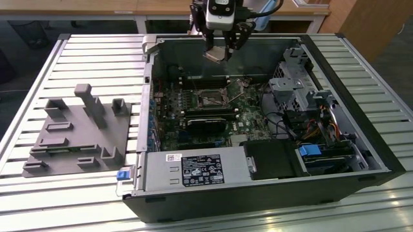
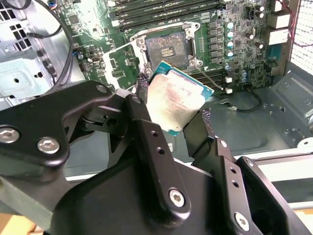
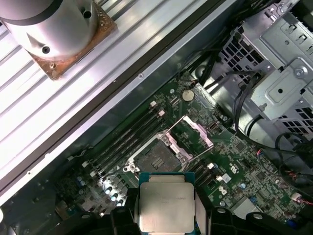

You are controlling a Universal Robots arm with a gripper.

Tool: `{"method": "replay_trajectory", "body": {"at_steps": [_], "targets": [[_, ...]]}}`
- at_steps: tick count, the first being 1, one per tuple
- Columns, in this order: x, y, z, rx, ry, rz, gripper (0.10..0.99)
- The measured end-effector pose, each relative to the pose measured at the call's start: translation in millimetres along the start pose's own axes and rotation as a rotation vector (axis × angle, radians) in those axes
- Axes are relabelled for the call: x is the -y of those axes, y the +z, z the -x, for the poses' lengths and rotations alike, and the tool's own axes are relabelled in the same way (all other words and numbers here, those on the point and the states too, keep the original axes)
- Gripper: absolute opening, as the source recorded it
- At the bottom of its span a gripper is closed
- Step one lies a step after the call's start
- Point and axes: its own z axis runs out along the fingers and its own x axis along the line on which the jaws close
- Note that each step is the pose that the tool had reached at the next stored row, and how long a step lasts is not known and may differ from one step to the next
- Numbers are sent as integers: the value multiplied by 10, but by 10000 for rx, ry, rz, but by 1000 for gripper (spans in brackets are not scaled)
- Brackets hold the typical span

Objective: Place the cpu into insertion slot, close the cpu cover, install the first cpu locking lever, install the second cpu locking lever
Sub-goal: 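Place the cpu into insertion slot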

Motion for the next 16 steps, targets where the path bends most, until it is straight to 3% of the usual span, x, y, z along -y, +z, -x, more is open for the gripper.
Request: {"method": "replay_trajectory", "body": {"at_steps": [16], "targets": [[0,1,0,72,808,15,541]]}}
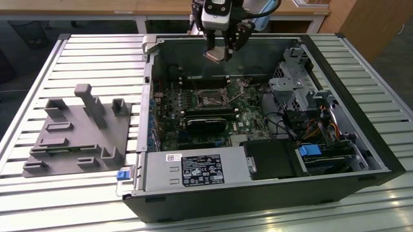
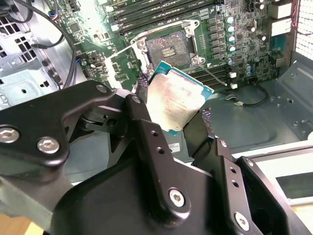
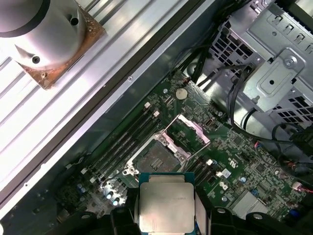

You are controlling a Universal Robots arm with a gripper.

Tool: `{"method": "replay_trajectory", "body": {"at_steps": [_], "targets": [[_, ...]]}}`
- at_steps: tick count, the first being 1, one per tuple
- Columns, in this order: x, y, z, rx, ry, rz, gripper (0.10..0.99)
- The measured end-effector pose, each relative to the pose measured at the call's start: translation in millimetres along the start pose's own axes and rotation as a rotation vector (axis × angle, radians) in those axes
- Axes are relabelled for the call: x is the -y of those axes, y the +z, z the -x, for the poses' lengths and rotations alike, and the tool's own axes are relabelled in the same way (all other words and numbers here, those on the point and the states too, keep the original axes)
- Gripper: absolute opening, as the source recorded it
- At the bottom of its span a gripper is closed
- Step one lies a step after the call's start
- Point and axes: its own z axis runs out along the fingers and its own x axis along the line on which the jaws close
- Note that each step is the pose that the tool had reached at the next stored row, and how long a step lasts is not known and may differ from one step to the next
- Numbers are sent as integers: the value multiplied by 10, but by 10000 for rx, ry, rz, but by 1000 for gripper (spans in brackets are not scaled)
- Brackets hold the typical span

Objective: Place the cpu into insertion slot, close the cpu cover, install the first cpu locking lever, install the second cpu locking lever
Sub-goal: 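Place the cpu into insertion slot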

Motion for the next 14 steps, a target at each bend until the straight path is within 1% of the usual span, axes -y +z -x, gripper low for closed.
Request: {"method": "replay_trajectory", "body": {"at_steps": [14], "targets": [[0,1,0,65,722,14,541]]}}
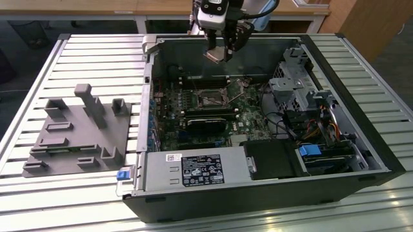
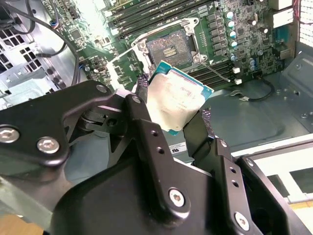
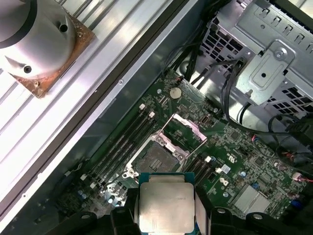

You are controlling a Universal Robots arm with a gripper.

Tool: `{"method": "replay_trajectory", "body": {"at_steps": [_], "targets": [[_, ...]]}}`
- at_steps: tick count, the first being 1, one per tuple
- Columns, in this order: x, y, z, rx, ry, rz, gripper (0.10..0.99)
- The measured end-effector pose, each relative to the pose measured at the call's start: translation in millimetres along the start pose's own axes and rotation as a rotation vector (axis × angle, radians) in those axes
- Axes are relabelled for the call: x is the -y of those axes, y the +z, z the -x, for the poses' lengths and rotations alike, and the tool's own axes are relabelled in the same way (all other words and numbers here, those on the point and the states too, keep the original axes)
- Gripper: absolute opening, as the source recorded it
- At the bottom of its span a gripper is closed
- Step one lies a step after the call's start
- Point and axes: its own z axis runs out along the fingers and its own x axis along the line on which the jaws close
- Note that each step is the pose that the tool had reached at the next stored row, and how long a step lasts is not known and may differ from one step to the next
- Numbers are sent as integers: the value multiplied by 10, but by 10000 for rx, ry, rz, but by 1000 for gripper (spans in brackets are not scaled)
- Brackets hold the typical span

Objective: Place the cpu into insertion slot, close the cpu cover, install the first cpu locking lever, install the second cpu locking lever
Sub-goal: 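Place the cpu into insertion slot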

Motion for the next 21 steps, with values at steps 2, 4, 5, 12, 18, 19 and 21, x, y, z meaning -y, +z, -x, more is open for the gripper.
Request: {"method": "replay_trajectory", "body": {"at_steps": [2,4,5,12,18,19,21], "targets": [[0,0,0,9,102,2,541],[0,0,0,18,208,4,541],[0,0,0,23,258,5,541],[0,0,0,55,615,12,541],[0,1,0,82,918,18,541],[0,1,0,86,968,19,541],[0,1,0,95,1068,20,541]]}}
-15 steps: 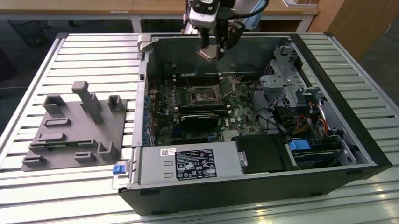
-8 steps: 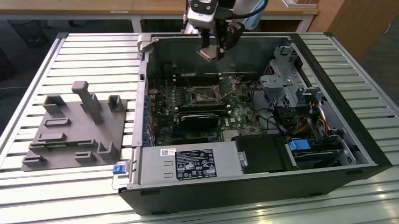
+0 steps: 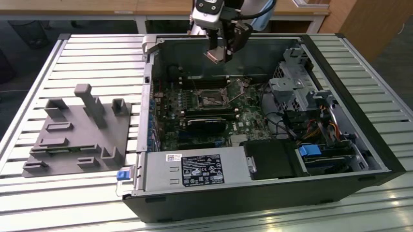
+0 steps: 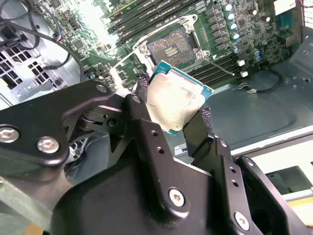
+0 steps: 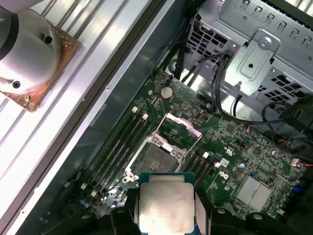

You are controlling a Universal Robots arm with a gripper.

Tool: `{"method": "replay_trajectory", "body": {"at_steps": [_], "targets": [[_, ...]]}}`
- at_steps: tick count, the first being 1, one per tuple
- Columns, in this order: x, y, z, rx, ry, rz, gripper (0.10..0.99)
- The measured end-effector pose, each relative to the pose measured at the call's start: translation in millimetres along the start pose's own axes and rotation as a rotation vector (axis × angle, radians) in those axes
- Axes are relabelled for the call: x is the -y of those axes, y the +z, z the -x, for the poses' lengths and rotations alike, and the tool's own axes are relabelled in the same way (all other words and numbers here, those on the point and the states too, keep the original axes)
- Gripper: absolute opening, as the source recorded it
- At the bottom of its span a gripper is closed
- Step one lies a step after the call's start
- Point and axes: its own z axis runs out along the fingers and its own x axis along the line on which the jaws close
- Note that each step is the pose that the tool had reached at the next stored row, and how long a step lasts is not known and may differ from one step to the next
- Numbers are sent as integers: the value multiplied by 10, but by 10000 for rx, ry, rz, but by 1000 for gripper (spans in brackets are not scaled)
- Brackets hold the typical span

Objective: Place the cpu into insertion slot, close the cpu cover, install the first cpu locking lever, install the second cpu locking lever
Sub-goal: 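Place the cpu into insertion slot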

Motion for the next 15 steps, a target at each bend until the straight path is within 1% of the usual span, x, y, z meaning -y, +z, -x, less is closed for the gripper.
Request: {"method": "replay_trajectory", "body": {"at_steps": [15], "targets": [[0,1,0,60,682,14,541]]}}
